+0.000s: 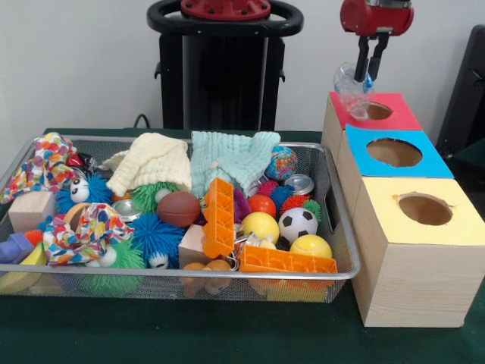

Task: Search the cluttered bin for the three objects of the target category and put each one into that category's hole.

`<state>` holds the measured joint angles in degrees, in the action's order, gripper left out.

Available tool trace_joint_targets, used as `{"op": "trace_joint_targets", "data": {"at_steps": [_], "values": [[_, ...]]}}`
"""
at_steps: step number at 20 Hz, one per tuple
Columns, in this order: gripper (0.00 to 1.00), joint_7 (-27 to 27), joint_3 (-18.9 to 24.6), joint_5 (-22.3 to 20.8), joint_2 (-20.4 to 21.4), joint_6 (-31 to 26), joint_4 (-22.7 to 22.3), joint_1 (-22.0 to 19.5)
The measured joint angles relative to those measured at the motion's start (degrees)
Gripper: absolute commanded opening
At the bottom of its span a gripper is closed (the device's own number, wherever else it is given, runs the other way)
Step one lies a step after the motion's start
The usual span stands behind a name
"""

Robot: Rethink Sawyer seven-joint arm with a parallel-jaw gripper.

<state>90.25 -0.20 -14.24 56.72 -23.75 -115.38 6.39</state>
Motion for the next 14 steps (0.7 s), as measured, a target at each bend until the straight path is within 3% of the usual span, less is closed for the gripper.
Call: {"op": "trace_joint_targets", "data": {"at_steps": [14], "values": [[0.00,5.1,-5.7,2.6,-3.5,0.0,4.8,6.0]]}}
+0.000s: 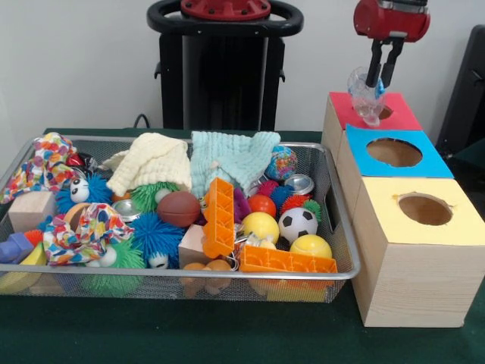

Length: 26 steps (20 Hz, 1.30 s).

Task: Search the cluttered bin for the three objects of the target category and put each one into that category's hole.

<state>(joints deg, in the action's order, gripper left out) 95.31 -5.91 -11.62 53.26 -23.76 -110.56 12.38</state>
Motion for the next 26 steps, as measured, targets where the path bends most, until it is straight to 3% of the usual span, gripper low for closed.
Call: {"op": "trace_joint_targets", "data": {"at_steps": [26], "values": [[0.00,0.0,-6.8,3.3,-3.1,0.0,7.0,5.2]]}}
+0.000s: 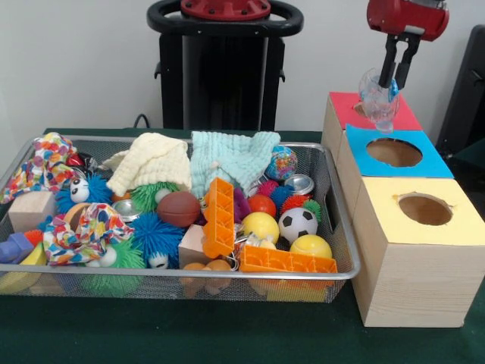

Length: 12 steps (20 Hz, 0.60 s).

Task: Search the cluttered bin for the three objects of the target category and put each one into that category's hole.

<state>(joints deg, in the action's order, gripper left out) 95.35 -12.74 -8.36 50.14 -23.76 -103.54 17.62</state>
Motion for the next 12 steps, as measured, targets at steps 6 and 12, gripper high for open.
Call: {"op": "trace_joint_targets", "data": {"at_steps": [6,12], "values": [[0.00,0.0,-0.5,1.8,-2.5,0.1,0.3,0.6],[0.00,0.0,-0.9,3.8,-3.2,0.6,0.9,0.7]]}}
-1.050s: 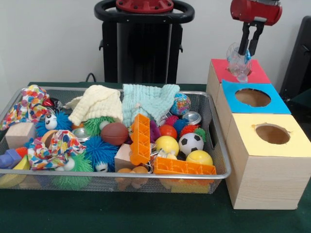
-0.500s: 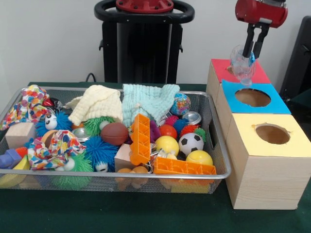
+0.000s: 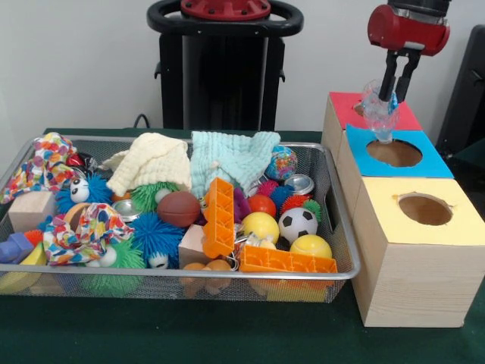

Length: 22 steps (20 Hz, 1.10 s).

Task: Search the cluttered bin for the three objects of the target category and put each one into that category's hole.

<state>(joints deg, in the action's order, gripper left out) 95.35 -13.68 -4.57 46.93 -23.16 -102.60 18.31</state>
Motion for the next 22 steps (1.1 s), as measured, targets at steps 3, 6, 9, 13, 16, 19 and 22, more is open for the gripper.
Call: {"op": "trace_joint_targets", "data": {"at_steps": [3,6,9,13,16,19,22], "values": [[0.00,0.0,0.0,1.0,-0.6,2.3,0.0,0.0],[0.00,0.0,0.0,1.7,-1.3,4.8,0.0,0.0],[0.00,0.0,0.0,2.4,-2.3,7.5,-0.1,0.0],[0.00,0.0,0.0,3.1,-3.9,11.0,-0.3,0.0],[0.00,0.0,0.0,3.6,-4.9,12.5,-0.4,0.0],[0.00,0.0,0.0,4.5,-5.6,13.1,-0.5,0.0],[0.00,0.0,0.0,4.8,-5.6,13.1,-0.5,0.0]]}}
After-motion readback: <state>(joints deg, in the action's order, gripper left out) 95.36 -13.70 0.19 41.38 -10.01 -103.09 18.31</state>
